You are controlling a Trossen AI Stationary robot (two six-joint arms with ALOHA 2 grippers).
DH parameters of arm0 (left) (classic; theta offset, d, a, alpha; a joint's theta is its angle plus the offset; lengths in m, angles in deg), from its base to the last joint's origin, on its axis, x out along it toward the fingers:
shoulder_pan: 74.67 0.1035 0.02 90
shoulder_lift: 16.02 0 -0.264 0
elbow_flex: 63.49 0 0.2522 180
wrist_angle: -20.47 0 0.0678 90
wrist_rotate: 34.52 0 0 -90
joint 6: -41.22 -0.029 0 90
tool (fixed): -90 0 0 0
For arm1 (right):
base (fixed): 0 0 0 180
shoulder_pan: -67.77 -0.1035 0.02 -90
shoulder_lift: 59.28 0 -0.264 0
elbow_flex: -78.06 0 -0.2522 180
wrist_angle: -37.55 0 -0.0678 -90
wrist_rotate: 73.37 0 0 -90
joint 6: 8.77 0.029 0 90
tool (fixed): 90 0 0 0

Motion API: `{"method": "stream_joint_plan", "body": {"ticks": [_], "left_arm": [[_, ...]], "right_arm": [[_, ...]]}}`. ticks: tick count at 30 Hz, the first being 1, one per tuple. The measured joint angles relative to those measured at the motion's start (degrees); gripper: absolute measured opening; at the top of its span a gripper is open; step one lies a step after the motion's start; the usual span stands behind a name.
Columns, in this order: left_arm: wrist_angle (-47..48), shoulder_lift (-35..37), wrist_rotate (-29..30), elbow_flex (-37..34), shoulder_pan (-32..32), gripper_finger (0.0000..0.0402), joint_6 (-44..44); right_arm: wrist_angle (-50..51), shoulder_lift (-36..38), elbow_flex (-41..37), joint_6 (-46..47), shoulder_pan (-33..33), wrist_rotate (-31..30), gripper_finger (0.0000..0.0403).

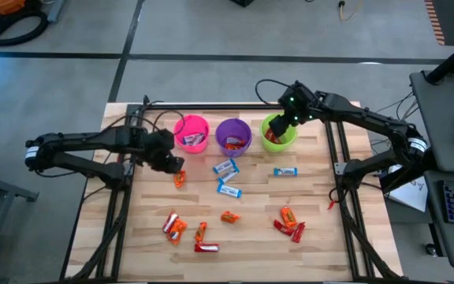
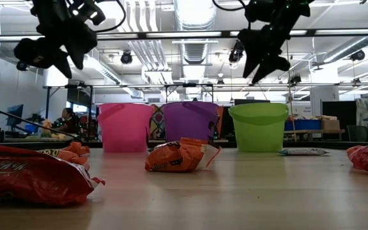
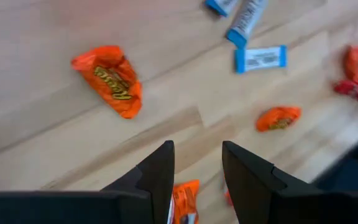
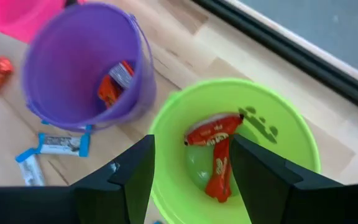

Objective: Organize candy in baskets
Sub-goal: Put the orange chocolate into the violet bucket

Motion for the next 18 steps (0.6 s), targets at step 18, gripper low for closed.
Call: {"method": "stream_joint_plan", "body": {"ticks": [18], "left_arm": [[-0.3, -13.9, 6.1, -0.1, -1.7, 0.0228, 2.8]], "right_arm": [[0.5, 0.0, 5.3, -0.2, -0.1, 0.3, 0.0196]]}}
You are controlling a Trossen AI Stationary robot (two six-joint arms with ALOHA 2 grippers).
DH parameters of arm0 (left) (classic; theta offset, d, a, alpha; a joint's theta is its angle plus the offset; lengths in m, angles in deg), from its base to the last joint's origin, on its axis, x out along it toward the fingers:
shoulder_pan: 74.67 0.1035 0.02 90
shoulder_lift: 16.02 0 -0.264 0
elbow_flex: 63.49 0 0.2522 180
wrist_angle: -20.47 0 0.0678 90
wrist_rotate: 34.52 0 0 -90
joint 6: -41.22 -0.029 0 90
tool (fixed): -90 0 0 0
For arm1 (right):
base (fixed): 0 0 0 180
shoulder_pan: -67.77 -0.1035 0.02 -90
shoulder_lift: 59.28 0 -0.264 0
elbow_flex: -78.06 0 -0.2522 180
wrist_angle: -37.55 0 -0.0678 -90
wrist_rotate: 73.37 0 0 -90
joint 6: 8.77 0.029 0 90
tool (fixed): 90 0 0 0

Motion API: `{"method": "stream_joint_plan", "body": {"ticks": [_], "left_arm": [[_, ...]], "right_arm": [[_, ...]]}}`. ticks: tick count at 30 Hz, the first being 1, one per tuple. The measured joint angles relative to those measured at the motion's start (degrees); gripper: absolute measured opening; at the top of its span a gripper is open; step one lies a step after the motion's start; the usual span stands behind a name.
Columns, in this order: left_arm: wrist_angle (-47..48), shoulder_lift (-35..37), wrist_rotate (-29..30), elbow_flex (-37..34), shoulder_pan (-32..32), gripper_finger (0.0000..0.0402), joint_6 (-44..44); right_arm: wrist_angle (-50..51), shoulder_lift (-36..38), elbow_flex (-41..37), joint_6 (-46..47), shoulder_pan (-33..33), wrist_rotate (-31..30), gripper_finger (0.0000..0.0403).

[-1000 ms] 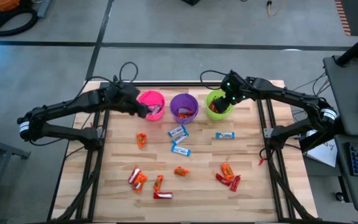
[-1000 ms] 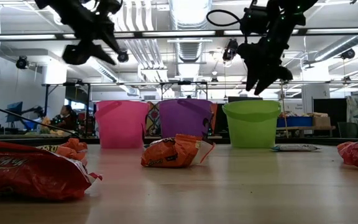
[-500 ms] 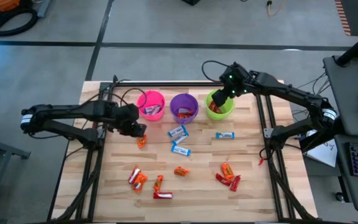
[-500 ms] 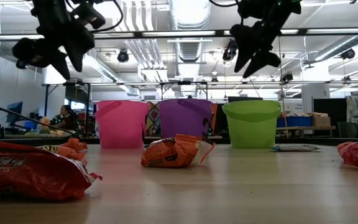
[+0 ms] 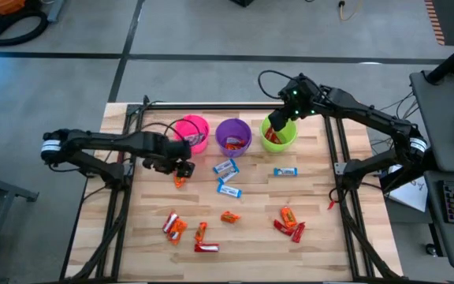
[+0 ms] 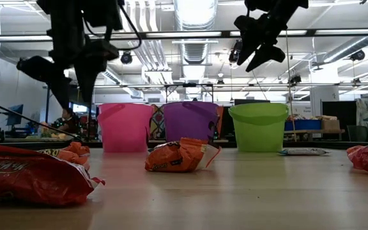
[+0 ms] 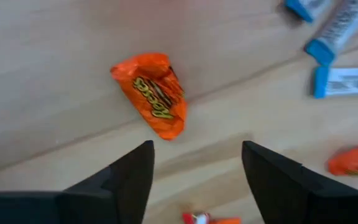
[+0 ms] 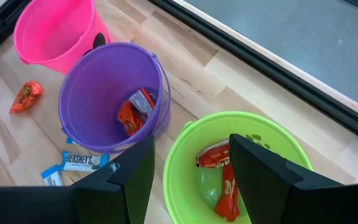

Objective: Organize candy in baskets
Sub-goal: Put the orange chocolate into the violet bucket

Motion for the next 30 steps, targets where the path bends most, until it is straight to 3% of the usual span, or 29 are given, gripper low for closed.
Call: {"method": "stream_joint_plan", "body": {"ticks": [8, 24, 30], "left_arm": [[-1.5, -7.9, 0.9, 0.0, -0.1, 0.0237, -2.8], [-7.0, -18.5, 5.6, -1.3, -4.3, 0.0182, -3.9], [-7.5, -20.7, 7.2, -1.3, -5.9, 0.0138, -4.3]], "right_arm": [[0.0, 0.0, 0.0, 0.4, 0.0, 0.0, 0.0196], [0.9, 0.0, 0.0, 0.5, 0.0, 0.0, 0.0196], [1.0, 0.0, 0.0, 0.6, 0.0, 0.0, 0.0196]]}}
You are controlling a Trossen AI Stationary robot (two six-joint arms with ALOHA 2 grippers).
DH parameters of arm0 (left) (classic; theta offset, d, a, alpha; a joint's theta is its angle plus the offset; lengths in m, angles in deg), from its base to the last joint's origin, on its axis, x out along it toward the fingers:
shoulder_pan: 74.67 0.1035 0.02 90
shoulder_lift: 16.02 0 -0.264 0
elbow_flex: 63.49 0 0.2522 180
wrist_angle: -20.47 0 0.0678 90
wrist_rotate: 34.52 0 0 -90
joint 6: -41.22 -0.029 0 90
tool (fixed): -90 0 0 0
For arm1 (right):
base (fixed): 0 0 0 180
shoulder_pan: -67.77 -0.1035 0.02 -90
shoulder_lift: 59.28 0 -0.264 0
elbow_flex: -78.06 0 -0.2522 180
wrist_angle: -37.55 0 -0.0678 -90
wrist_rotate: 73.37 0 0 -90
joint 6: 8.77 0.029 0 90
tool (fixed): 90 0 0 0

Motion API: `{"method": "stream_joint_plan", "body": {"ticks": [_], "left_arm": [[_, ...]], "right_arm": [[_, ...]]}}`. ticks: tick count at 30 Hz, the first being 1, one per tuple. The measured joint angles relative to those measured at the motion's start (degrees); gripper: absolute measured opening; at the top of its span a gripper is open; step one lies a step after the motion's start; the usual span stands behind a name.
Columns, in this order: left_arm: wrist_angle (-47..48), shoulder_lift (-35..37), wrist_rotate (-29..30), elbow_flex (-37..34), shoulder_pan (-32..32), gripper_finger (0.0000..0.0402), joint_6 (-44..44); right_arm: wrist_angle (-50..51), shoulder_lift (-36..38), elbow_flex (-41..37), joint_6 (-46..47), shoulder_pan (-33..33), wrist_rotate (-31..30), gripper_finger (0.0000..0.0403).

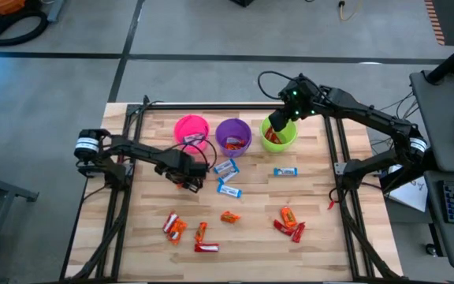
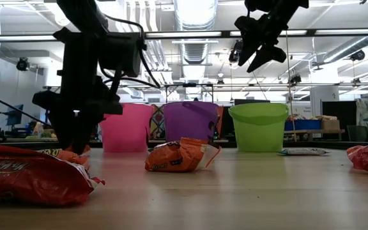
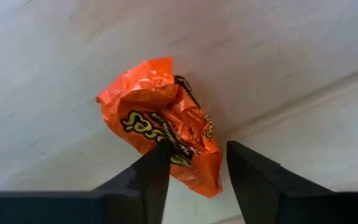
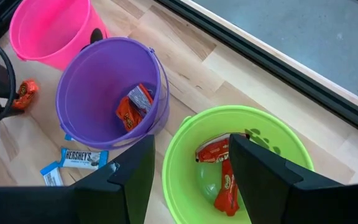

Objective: Organize candy in baskets
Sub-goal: Put the orange chocolate into the violet bucket

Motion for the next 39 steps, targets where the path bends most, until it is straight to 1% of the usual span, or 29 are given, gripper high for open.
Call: {"method": "stream_joint_plan", "body": {"ticks": [8, 10, 12, 15, 20, 23, 26, 29, 34, 36, 39], "left_arm": [[-0.1, 0.3, -0.4, 0.0, -0.2, 0.0043, -0.1], [-0.2, 1.2, -1.2, 0.0, -0.2, 0.0021, -0.3], [0.2, 2.5, -2.6, 0.0, -0.3, 0.0007, -1.3], [0.8, 6.1, -4.2, 0.3, -0.6, 0.0009, -3.2], [1.4, 14.8, -4.1, 1.0, -0.8, 0.001, -8.4], [0.4, 19.7, -2.0, 2.1, -0.6, 0.0008, -14.6], [0.0, 22.7, 1.8, 4.1, -0.4, 0.0007, -21.0], [0.1, 23.6, 6.3, 5.8, 0.1, 0.0007, -26.9], [-1.8, 23.4, 11.4, 9.6, 2.2, 0.0006, -41.8], [-4.4, 22.8, 12.4, 11.1, 3.9, 0.0006, -47.1], [-12.4, 21.9, 12.3, 13.4, 6.9, 0.0006, -52.9]], "right_arm": [[0.1, 0.0, 0.0, 0.0, 0.0, 0.2, 0.0196], [0.1, 0.0, 0.0, 0.0, 0.0, 0.2, 0.0196], [0.1, 0.0, 0.0, 0.0, 0.0, 0.3, 0.0196], [0.3, 0.0, 0.0, 0.0, 0.0, 0.3, 0.0196], [0.4, 0.0, 0.0, 0.0, 0.0, 0.3, 0.0196], [0.3, 0.0, 0.0, 0.0, 0.0, 0.3, 0.0196], [0.3, 0.0, 0.0, -0.1, 0.0, 0.2, 0.0196], [0.3, 0.0, 0.0, 0.0, 0.0, 0.3, 0.0196], [0.2, 0.0, 0.0, 0.0, 0.0, 0.2, 0.0196], [0.2, 0.0, 0.0, 0.0, 0.0, 0.3, 0.0196], [0.2, 0.0, 0.0, -0.2, 0.0, 0.2, 0.0196]]}}
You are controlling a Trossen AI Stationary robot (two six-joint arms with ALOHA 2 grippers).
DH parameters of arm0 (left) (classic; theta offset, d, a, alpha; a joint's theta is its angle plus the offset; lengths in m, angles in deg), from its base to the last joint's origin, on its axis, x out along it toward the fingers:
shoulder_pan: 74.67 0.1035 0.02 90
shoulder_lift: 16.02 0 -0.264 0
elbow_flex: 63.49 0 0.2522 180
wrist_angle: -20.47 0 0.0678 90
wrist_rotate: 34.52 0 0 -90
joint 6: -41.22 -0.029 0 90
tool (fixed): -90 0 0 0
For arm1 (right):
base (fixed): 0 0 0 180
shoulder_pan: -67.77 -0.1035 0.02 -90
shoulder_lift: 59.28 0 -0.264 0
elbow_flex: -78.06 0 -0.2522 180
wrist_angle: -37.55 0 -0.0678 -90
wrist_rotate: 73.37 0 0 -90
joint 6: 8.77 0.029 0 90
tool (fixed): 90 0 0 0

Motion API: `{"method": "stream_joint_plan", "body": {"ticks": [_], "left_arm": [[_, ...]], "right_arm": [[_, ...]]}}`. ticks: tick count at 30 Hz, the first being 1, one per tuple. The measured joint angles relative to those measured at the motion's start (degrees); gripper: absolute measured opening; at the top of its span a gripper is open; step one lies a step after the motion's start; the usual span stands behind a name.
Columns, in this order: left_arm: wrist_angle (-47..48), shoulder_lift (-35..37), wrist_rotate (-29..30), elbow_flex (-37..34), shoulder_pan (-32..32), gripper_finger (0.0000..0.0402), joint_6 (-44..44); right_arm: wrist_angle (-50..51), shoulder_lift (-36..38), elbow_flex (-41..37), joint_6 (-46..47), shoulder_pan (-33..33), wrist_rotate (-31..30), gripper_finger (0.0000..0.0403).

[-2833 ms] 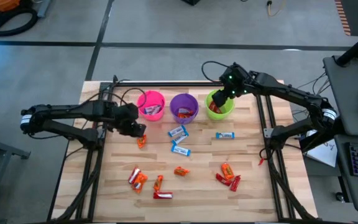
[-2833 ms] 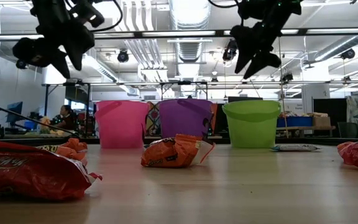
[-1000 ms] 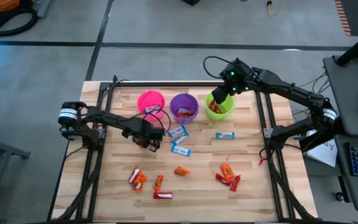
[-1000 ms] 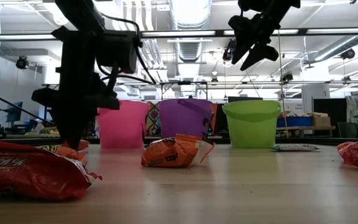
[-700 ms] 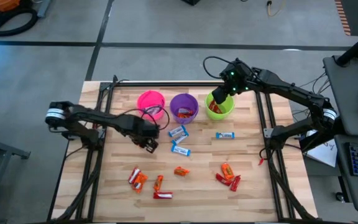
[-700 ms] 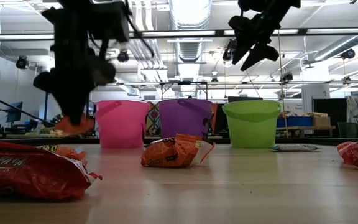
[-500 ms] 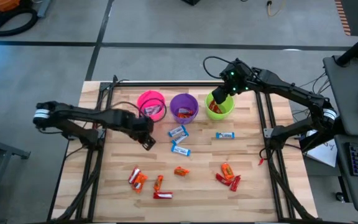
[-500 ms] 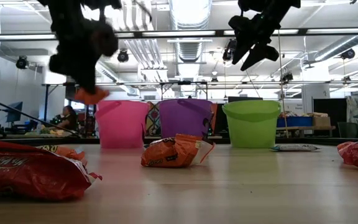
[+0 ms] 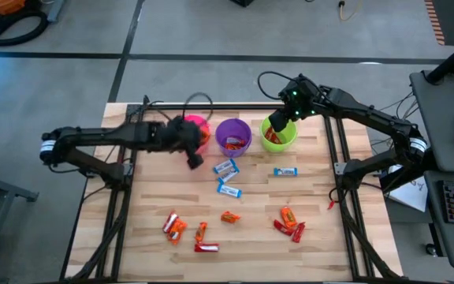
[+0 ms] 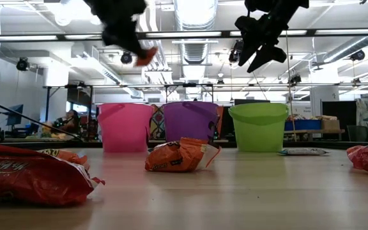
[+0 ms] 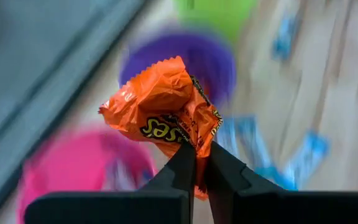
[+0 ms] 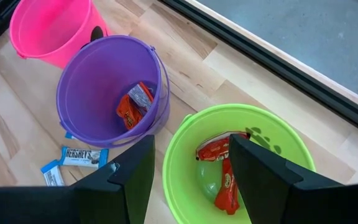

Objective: Organize candy in baskets
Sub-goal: Put the orange chocolate into the violet bucket

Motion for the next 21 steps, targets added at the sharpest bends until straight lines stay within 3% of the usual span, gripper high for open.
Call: {"method": "stream_joint_plan", "body": {"ticks": [4, 7, 21], "left_arm": [[-13.9, -2.3, -4.6, 2.0, 3.6, 0.0006, -4.2], [-18.9, -4.9, -4.9, 3.2, 5.2, 0.0006, -4.4], [-20.4, -16.2, -5.1, 6.5, 7.3, 0.0006, -4.5]], "right_arm": [[-0.1, 0.0, 0.0, -0.5, 0.0, 0.0, 0.0196], [-0.1, 0.0, 0.0, -0.9, 0.0, 0.0, 0.0196], [-0.6, 0.0, 0.0, -4.0, 0.1, -0.5, 0.0196]]}}
